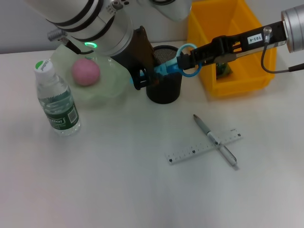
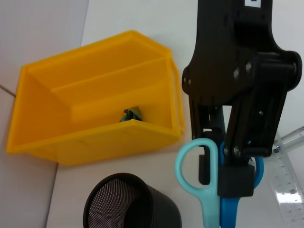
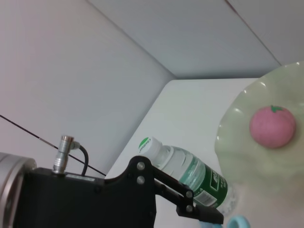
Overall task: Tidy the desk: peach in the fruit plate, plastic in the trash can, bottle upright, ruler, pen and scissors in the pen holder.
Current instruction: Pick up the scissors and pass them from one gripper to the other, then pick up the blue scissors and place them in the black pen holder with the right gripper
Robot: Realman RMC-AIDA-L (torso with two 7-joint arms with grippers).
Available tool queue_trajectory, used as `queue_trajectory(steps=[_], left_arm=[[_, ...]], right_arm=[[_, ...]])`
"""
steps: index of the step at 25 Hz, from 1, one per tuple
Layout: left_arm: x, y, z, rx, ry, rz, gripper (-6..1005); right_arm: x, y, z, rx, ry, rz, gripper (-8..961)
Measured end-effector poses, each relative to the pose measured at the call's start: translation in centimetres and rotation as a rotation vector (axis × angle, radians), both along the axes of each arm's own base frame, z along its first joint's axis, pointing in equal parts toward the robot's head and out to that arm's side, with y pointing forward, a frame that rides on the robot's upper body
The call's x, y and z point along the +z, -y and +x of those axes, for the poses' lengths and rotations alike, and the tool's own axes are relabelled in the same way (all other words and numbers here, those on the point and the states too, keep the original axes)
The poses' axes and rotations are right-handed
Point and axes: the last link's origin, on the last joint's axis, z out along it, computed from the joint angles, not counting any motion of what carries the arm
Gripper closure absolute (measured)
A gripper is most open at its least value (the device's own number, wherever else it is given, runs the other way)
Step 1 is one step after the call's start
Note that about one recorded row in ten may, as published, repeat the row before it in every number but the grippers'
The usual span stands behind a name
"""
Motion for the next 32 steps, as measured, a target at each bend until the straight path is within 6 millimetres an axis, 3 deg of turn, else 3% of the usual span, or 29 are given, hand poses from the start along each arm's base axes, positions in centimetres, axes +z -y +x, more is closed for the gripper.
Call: queue_trajectory(steps=[10,25,30,32], left_arm=[[-0.08,0.04,-0.05,-0.009,-0.004,-0.003,715],[-0.10,0.40,0.52,-0.019,0.019,-0.021,709],[0.10,0.41,0.38,-0.012,0.028,-0.013,478],[0.25,0.45,0.31,-0.010,0.032,-0.008,434]], right_arm=[[-0.17,-0.31,0.32,0.016,0.021,0.033,820],[-0.03,-0.25,0.00,0.044,0.003,0.040,861],[0.06,0.03,0.26,0.041,-0.004,0.036,870],[0.12,0.06,0.35,0.039,-0.005,0.038,870]])
